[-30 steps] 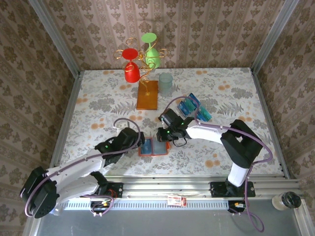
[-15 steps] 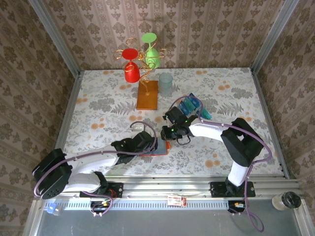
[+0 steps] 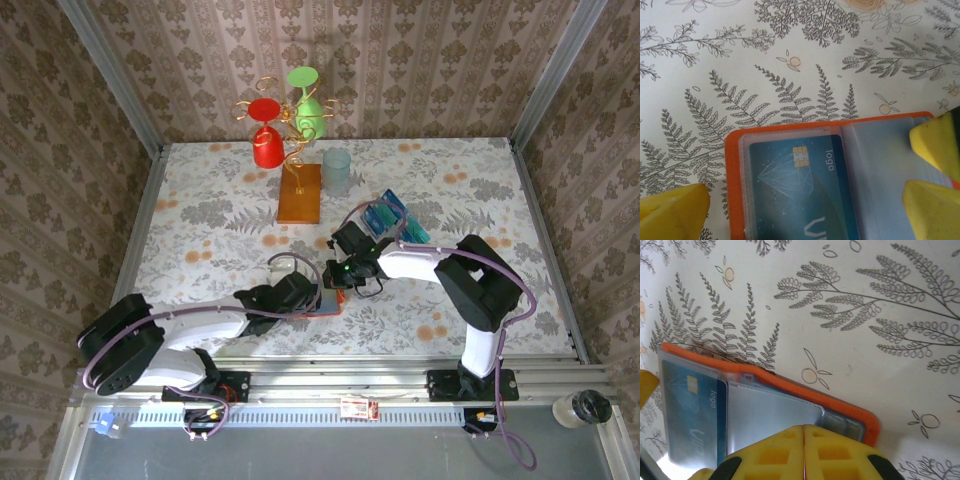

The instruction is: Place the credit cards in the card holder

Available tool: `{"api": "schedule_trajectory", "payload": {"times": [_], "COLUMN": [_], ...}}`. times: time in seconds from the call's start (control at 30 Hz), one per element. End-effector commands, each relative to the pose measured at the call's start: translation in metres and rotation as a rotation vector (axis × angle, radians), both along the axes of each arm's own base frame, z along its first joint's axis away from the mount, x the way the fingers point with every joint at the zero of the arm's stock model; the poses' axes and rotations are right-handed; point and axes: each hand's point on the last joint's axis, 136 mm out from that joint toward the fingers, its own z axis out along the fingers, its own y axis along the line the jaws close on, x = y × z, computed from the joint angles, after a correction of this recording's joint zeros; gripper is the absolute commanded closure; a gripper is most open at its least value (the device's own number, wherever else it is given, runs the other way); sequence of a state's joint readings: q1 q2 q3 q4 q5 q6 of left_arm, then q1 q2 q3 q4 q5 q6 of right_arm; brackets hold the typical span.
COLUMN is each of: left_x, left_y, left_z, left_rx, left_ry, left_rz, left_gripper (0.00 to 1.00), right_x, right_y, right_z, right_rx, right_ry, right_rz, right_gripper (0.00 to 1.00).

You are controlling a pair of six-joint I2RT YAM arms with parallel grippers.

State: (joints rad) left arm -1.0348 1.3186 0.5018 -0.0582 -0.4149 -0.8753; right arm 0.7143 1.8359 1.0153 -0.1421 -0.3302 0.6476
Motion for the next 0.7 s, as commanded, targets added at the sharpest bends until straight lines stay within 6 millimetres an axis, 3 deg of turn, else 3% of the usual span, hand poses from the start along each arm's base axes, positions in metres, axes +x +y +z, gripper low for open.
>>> {"api": "schedule_trajectory", "payload": {"times": [0.0,0.27,0.5,0.67], "left_x": [-0.003,-0.006,-0.008,-0.007], "left_y": [0.000,0.004,0.007,0.005], "left_z": [-0.008,-0.023,-0.029,-0.027], "left_rx": [0.004,0.043,0.049,0.044], "left_ry": [0.004,0.027,0.033,0.026], "left_rz": [-0.005,-0.009,-0.006,-0.009], "left_gripper": [0.00,0.00,0.07,0.01], "right_x": [-0.008,-0.007,-0.005,-0.003], "right_y": [0.003,0.003,0.004,0.005], "right_z": [-0.008,-0.007,0.004,0.006], "right_rx": [0.014,0.018,0.024,0.023], "right_ry": [0.037,0.039,0.020,0.017], "right_rz": [0.001,-0.005,-0.002,0.001], "right_gripper": [0.93,0.92,0.92,0.92]}}
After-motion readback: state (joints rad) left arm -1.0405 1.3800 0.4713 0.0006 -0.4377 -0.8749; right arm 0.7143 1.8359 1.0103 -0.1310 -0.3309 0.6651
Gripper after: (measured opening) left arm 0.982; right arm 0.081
